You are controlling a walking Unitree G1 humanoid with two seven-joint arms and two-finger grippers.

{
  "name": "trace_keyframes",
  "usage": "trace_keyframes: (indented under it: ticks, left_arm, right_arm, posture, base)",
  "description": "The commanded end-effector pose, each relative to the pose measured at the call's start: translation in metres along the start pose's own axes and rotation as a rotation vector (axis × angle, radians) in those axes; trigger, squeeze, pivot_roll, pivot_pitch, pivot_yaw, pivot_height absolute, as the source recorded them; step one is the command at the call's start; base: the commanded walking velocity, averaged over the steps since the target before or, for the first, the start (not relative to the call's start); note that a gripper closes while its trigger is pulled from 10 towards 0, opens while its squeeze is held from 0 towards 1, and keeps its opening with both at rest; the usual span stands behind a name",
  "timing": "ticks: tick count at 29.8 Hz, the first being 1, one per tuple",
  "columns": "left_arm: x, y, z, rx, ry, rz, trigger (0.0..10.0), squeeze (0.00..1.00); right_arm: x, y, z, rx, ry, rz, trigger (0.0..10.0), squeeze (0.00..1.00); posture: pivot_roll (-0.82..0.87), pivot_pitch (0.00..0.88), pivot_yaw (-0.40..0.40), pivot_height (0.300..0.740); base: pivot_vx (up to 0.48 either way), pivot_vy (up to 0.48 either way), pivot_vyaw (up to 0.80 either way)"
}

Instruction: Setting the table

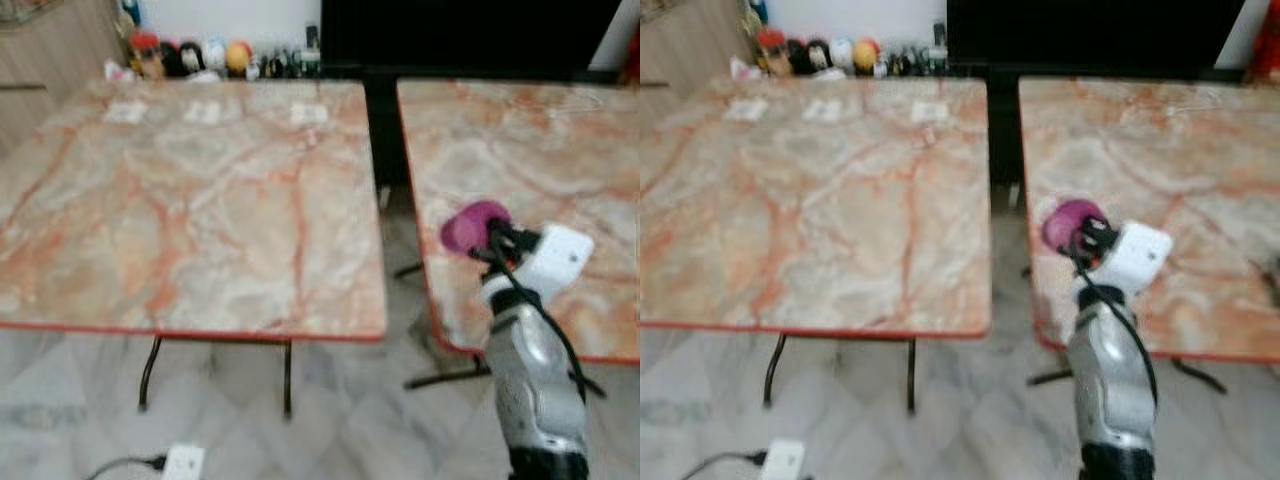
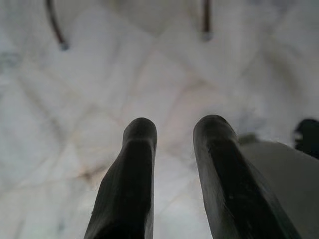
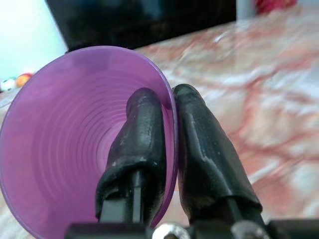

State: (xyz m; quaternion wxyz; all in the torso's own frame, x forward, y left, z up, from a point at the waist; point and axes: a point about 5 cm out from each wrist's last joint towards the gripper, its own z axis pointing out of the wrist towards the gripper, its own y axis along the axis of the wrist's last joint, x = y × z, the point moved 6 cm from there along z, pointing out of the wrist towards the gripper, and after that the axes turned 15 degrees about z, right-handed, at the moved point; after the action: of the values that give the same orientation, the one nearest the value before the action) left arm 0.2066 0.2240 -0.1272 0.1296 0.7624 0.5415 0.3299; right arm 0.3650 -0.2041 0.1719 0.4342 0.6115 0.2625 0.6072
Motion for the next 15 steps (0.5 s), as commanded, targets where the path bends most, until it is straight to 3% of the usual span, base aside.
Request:
trace_keyframes:
  ticks: [1,9,15]
  left_arm:
    - [0.0038,-0.0113,-0.0024,0.027,0.002,0.016,10.0,0.00]
    - [0.0050,-0.0112,-0.0022,0.027,0.007,0.010,10.0,0.00]
    - [0.0053,-0.0115,-0.0022,0.030,0.005,0.008,10.0,0.00]
  right_arm:
    - [0.0093,0.0003,-0.0005,-0.008,0.022,0.009,10.0,0.00]
    - [0.0064,0.0019,-0.0002,-0.014,0.012,0.007,10.0,0.00]
    - [0.0025,0.0028,-0.0007,-0.021,-0.006,0.004,10.0,0.00]
  posture:
    - [-0.04,0.088,-0.008,0.740]
    - [-0.05,0.103,-0.005,0.740]
    - [-0.04,0.109,-0.003,0.740]
  base:
    - [0.000,-0.469,0.00]
    - [0.000,-0.446,0.00]
    - [0.000,0.000,0.00]
